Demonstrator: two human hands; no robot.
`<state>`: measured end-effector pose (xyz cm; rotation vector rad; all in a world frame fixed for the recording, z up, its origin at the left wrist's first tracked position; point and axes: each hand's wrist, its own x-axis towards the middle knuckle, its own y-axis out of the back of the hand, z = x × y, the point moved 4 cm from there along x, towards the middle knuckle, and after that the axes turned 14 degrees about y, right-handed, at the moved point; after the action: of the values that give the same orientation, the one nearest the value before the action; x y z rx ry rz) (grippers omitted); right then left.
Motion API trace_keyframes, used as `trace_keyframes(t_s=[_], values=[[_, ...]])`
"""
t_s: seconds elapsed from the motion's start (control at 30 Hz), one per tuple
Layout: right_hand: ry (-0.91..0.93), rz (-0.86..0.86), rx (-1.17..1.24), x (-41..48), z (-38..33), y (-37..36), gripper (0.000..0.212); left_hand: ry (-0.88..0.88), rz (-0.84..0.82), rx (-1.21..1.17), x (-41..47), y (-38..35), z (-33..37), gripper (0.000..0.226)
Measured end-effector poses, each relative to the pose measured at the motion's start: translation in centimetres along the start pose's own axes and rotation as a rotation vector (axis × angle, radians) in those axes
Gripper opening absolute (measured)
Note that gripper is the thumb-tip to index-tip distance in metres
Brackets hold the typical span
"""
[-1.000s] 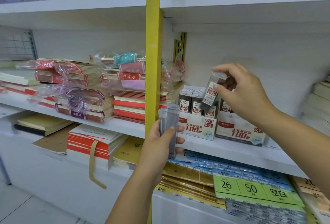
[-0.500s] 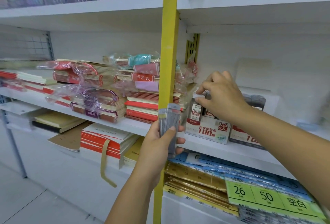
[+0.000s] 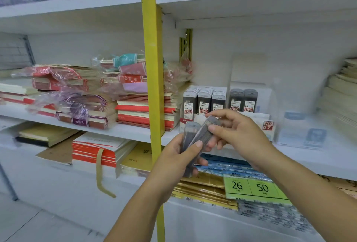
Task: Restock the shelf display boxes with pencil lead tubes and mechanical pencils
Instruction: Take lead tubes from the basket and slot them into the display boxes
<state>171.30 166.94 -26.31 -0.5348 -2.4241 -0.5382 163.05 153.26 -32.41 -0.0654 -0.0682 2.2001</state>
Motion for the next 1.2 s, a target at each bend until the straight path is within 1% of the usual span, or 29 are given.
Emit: trace_keyframes(t_s=[0.1,0.17,0.2,0.23,0.27,0.33,0.4,0.5,0.57,0.63,0.67,0.73,0.77,0.8,0.87,0.93,0.97,1.03,1.1,1.2], values=[[-0.029,0.053,0.132,-2.0,1.1,1.8,0.014,0.037,-0.03,-0.024,0.0,-0.7,-0.4,0.05],[-0.074,0.101,0.161,-3.4,2.0,2.7,0.012,0.047,-0.031,-0.043,0.1,-1.0,-0.6,0.054],[-0.095,0.107,0.145,-3.8,2.5,2.9,0.007,0.059,-0.024,-0.044,0.1,-1.1,-0.8,0.053],[-0.117,0.104,0.122,-4.2,2.6,3.1,0.008,0.075,-0.011,-0.044,0.2,-1.3,-1.0,0.052],[-0.125,0.092,0.089,-4.5,2.7,3.2,0.018,0.091,0.005,-0.045,0.2,-1.3,-1.3,0.049],[-0.115,0.079,0.045,-4.7,2.3,3.5,0.031,0.101,0.028,-0.052,0.5,-1.4,-1.7,0.04],[-0.088,0.073,0.026,-4.9,1.9,3.7,0.036,0.096,0.041,-0.044,0.7,-1.6,-1.8,0.041],[-0.093,0.086,-0.003,-5.4,1.7,4.0,0.039,0.086,0.029,-0.034,0.7,-2.2,-1.6,0.042],[-0.101,0.114,-0.005,-5.5,1.8,4.3,0.043,0.08,0.029,-0.041,0.7,-2.4,-1.4,0.032],[-0.125,0.165,0.06,-5.6,2.1,4.6,0.046,0.074,0.05,-0.024,0.8,-2.6,-1.2,0.023],[-0.148,0.206,0.113,-5.7,2.3,4.7,0.046,0.072,0.059,-0.014,0.9,-2.6,-1.2,0.021],[-0.194,0.265,0.2,-5.7,2.5,4.9,0.039,0.059,0.061,-0.01,1.1,-2.7,-1.0,0.019],[-0.186,0.284,0.195,-5.6,2.2,5.2,0.034,0.054,0.058,-0.01,1.3,-2.9,-0.9,0.018],[-0.14,0.309,0.144,-5.3,1.6,5.8,0.029,0.051,0.058,-0.011,1.4,-3.1,-0.7,0.016],[0.026,0.398,-0.028,-3.9,-0.9,7.8,0.023,0.044,0.066,-0.023,1.9,-3.5,-0.4,0.011],[0.201,0.45,-0.217,-1.6,-3.7,10.4,0.025,0.022,0.077,-0.038,2.5,-4.0,0.0,0.012],[0.263,0.443,-0.313,-0.3,-4.8,11.5,0.028,0.004,0.081,-0.045,2.7,-4.2,0.2,0.014],[0.329,0.376,-0.532,2.2,-5.9,13.1,0.031,-0.04,0.08,-0.055,3.1,-4.7,0.7,0.016],[0.324,0.269,-0.76,4.4,-5.6,14.1,0.032,-0.071,0.073,-0.071,3.5,-5.0,1.1,0.014],[0.289,0.142,-0.946,6.2,-4.6,15.3,0.031,-0.108,0.075,-0.097,4.3,-5.4,1.4,0.015]])
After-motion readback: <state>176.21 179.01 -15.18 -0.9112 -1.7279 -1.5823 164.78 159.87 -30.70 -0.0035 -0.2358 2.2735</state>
